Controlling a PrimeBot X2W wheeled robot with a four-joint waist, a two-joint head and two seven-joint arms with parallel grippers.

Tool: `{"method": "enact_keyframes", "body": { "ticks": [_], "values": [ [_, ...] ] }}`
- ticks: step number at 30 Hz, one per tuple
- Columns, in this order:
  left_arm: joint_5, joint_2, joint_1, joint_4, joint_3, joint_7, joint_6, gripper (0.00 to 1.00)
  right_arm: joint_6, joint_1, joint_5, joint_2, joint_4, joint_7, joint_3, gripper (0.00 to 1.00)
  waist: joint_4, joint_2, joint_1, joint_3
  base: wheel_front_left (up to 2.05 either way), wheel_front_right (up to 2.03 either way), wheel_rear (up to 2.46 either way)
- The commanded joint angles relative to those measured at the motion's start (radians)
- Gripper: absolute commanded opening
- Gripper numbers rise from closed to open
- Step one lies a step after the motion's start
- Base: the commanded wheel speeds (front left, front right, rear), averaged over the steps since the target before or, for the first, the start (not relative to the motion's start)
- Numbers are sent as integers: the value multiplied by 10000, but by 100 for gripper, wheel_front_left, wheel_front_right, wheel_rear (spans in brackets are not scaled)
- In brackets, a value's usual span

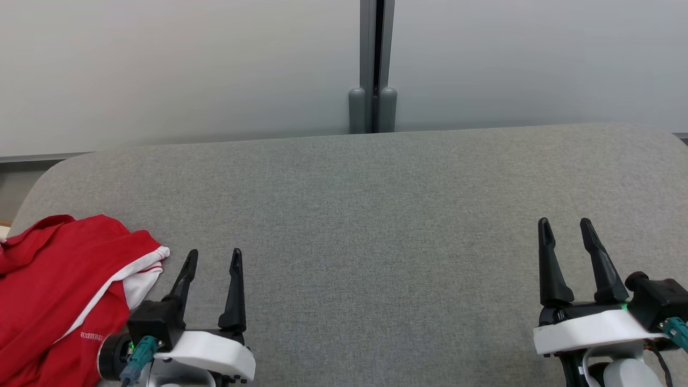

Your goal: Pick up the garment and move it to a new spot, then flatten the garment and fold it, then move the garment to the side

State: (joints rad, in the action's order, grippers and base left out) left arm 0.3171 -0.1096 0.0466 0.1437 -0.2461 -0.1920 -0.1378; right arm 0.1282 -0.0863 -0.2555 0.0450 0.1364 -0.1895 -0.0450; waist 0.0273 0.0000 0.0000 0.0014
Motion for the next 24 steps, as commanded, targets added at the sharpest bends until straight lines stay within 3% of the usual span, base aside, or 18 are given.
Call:
{"method": "enact_keyframes", "body": {
  "ticks": [1,8,10,15,24],
  "values": [
    [16,-2,44,-92,151,-78,2,100,40,-20,19,56,-23,-116,-11,100,11,0,0,8,0,0,0],
    [850,446,-229,85,1140,-236,522,100,40,40,-383,62,296,-265,-72,100,56,0,0,28,0,0,0],
    [680,522,-244,202,1253,-273,761,100,36,49,-889,65,506,-306,14,100,54,0,0,27,0,0,0],
    [220,573,-345,602,1263,-379,1176,100,37,-48,-749,62,938,-414,-54,100,69,0,0,17,0,0,0],
    [-392,580,-223,840,900,-526,1114,100,38,-134,615,69,1074,-559,-166,100,83,0,0,24,0,0,0]
  ]
}}
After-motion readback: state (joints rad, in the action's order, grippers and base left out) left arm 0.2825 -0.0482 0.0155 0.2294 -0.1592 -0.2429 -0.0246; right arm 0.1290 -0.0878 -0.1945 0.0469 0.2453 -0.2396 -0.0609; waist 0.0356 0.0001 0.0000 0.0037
